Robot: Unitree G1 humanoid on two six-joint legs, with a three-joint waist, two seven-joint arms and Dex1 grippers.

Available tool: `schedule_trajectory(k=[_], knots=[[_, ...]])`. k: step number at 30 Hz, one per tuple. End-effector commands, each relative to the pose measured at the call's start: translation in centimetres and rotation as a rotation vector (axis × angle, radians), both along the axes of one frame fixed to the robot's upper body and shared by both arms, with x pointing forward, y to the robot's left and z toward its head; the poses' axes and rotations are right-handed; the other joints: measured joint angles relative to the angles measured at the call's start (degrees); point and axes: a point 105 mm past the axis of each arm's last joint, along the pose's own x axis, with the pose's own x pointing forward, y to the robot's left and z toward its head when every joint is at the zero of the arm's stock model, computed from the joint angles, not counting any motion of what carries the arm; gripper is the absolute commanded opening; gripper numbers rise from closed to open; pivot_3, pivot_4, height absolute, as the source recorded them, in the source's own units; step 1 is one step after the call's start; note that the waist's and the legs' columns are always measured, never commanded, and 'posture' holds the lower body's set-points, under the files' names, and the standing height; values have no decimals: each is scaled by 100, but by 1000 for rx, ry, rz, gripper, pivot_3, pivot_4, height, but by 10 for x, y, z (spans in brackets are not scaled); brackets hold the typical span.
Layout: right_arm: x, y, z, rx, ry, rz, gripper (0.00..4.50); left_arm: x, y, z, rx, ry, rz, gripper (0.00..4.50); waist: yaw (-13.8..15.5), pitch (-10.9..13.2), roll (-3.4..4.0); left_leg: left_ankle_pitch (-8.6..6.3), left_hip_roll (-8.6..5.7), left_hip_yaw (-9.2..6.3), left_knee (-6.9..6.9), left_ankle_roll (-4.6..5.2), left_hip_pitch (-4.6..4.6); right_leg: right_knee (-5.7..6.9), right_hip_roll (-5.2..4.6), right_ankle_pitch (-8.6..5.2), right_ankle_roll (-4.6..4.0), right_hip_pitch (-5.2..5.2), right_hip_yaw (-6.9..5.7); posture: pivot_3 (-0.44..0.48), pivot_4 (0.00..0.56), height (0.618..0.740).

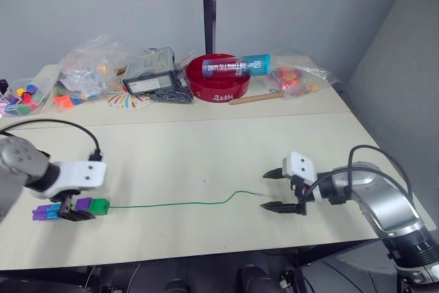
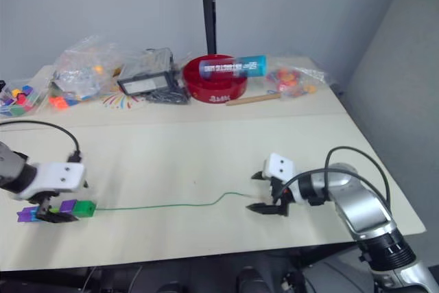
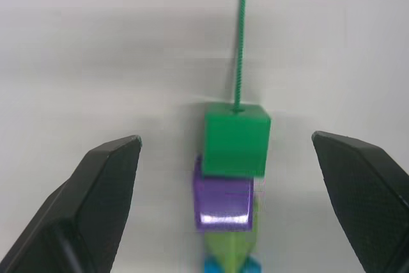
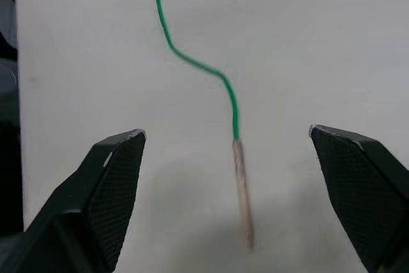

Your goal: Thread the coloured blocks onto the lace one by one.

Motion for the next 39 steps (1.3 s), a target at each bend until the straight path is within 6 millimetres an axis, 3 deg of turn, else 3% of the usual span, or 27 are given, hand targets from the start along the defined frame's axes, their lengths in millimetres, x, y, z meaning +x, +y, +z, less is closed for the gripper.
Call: schedule_trajectory(k=[1, 3, 6, 12, 19, 28, 39], knots=[[-9, 1, 20, 92, -23, -5, 4440, -8, 0, 26, -108, -60, 48, 4500, 21, 1, 2, 0, 0, 0, 0, 0, -1, 0, 0, 0, 0, 0, -1, 0, 150, 731], [-14, -4, 28, 166, -31, -63, 4440, -19, -3, 38, -301, -142, 111, 4500, 32, 1, 2, 0, 1, -3, 0, 0, -19, 0, -1, 0, 0, -14, -7, 0, 150, 731], [-15, -14, 30, 234, -43, -185, 4440, -34, 12, 31, -556, -336, 289, 4500, 17, 1, 16, 0, 1, 3, 2, 0, -26, 1, -10, 0, 0, -16, -10, 0, 150, 731], [-17, -28, 11, 294, -36, -377, 4440, -64, 27, 1, -735, -515, 482, 4500, 70, -2, -39, 2, 0, -7, 2, -6, -25, -1, -12, 6, -6, -10, -18, 0, 150, 731], [-23, -52, -13, 303, -17, -516, 4440, -83, 37, -17, -757, -594, 602, 4500, 165, 2, -51, 2, -9, -3, 2, -10, 50, -16, -23, -22, 42, 68, -18, 0, 150, 731], [-28, -90, -32, 248, -8, -597, 4440, -91, 49, -46, -777, -584, 730, 4500, 152, 0, -54, 1, -9, 6, 2, -10, 49, -30, -23, -25, 49, 76, -10, 0, 150, 731], [-35, -95, -44, 250, 9, -611, 4440, -84, 46, -48, -778, -507, 686, 4500, 155, -1, -58, 1, -9, 6, 1, -11, 49, -36, -22, -26, 50, 76, -10, 0, 150, 731]])
